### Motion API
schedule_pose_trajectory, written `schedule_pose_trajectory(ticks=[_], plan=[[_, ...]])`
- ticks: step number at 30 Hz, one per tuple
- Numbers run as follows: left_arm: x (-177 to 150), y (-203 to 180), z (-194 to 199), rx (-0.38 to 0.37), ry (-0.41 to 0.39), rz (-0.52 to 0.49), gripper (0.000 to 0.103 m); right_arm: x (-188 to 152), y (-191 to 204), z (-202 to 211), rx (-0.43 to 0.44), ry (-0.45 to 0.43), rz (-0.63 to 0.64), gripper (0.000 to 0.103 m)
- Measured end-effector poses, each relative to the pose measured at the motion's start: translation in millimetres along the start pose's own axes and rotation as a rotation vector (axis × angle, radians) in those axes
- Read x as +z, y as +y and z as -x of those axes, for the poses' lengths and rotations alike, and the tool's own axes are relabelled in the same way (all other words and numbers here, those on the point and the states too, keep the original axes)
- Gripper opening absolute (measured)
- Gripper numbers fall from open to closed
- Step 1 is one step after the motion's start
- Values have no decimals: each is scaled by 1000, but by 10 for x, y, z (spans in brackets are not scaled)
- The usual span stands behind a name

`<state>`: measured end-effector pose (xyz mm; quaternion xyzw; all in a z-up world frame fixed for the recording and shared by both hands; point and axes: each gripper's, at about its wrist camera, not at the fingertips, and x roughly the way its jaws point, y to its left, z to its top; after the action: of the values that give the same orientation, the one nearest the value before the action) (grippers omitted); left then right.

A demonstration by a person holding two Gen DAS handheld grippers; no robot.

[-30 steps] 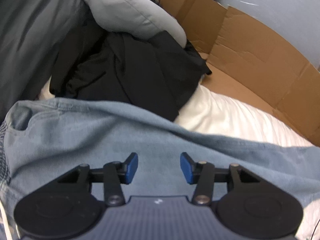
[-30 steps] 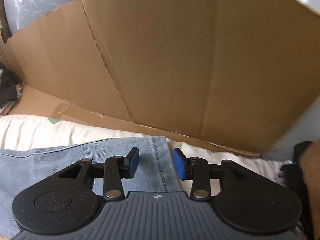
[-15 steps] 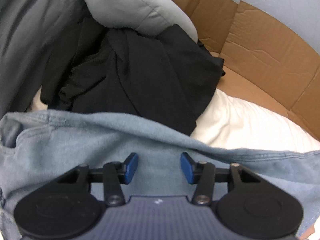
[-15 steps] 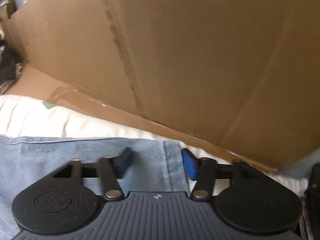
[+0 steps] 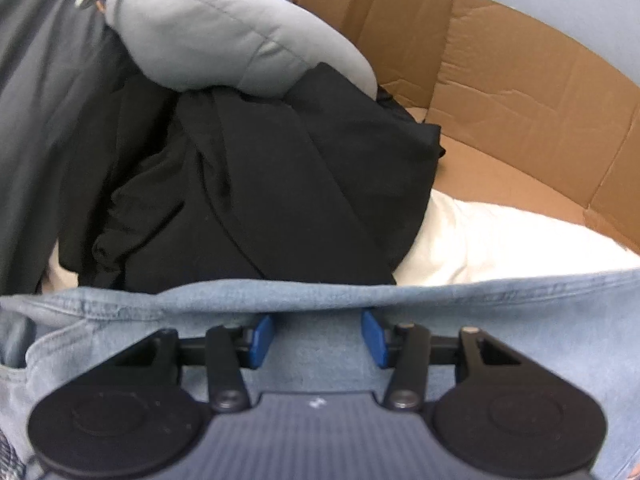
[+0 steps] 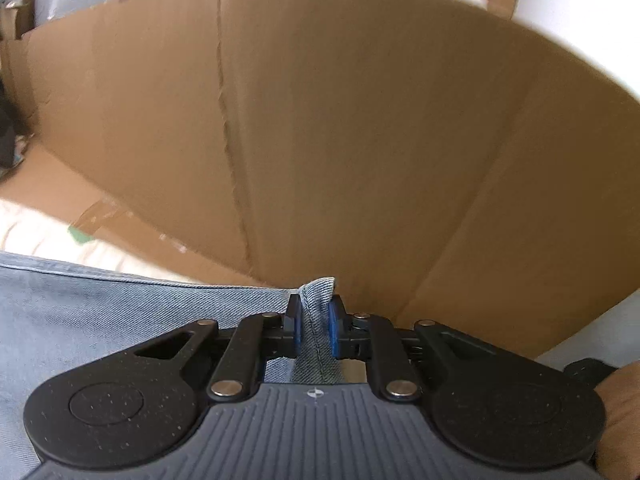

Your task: Fold clothes

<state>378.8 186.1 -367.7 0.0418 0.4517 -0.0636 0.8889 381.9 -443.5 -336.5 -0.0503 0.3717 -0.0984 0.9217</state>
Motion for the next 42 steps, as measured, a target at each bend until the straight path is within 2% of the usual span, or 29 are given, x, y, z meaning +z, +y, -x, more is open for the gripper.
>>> schedule_pose_trajectory(ticks=[6,9,11,13,17,21,29,31,38,42], plan=[[118,-9,-31,20,-21,-18,48,94,18,-21,-49,-21,-9,12],[164,-15,-97,25,-8,-43,48,115,-1,-140,-39,26,-36,18],[193,-20,-130,25,-1,-56,48,111,-15,-126,-60,25,-40,22],[201,5,-144,27,5,-56,48,100,-24,-75,-80,14,-42,33],[192,-18,-112,45,13,-56,48,57,81,94,-70,-16,-25,33],[142,-178,13,42,19,-71,47,7,225,256,9,-25,-39,33],[-48,-742,142,-139,62,-133,47,-210,826,464,242,48,-8,34],[-161,-896,191,-162,65,-160,47,-261,996,462,288,71,11,34],[-330,-1411,70,-234,94,-264,47,-314,1302,450,337,112,80,36],[-313,-1604,-65,-235,81,-310,51,-300,1534,164,343,139,104,39]])
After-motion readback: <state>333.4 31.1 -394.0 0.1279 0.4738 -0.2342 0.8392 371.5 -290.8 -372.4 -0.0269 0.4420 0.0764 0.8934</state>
